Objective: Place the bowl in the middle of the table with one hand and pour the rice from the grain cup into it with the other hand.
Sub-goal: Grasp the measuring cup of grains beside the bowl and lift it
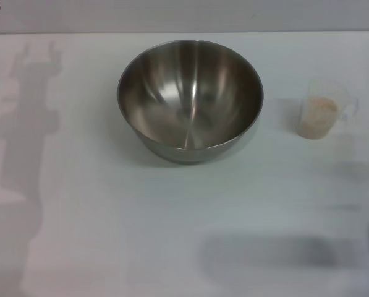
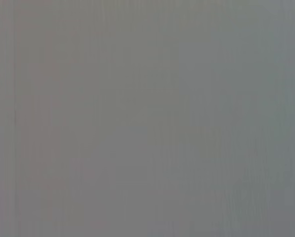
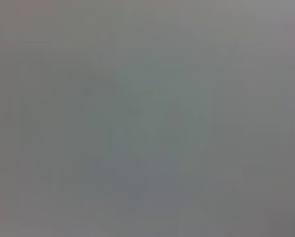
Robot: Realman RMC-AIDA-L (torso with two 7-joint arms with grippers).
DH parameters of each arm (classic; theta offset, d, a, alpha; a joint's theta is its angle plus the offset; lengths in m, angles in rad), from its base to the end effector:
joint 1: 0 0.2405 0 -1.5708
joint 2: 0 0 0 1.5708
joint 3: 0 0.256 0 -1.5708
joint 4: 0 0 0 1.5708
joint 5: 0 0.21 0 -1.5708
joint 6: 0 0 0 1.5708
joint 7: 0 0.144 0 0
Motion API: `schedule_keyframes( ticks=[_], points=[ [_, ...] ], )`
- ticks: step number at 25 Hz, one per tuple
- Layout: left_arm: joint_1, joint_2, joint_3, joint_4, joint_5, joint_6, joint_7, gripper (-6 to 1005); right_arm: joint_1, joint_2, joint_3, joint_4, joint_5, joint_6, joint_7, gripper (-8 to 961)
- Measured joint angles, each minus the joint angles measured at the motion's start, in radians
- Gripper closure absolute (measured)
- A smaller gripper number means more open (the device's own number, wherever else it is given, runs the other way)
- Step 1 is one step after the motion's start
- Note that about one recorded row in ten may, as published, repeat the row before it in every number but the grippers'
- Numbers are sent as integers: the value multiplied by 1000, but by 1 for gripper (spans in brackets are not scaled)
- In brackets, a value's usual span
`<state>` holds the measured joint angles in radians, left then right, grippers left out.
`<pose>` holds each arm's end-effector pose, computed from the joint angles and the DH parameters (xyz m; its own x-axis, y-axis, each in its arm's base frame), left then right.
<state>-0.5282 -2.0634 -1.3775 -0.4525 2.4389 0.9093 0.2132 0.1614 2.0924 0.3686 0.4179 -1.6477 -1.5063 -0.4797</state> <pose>-0.2731 0.4126 0.0386 0.7703 -0.1743 0.6134 0.6315 0.0740 -0.7719 0.3395 0.2268 -0.0201 0.8869 0.1002 -0.4510 -0.4620 0.1949 -0.8652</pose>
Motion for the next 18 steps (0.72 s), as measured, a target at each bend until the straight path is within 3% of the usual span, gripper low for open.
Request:
schedule_keyframes(
  ticks=[7, 18],
  points=[
    [-1, -1, 0, 0, 0, 1, 0, 479, 21, -2, -21, -9, -6, 99, 64, 409],
    [-3, -3, 0, -1, 0, 1, 0, 480, 26, -2, -51, -21, -5, 143, 110, 409]
  ],
)
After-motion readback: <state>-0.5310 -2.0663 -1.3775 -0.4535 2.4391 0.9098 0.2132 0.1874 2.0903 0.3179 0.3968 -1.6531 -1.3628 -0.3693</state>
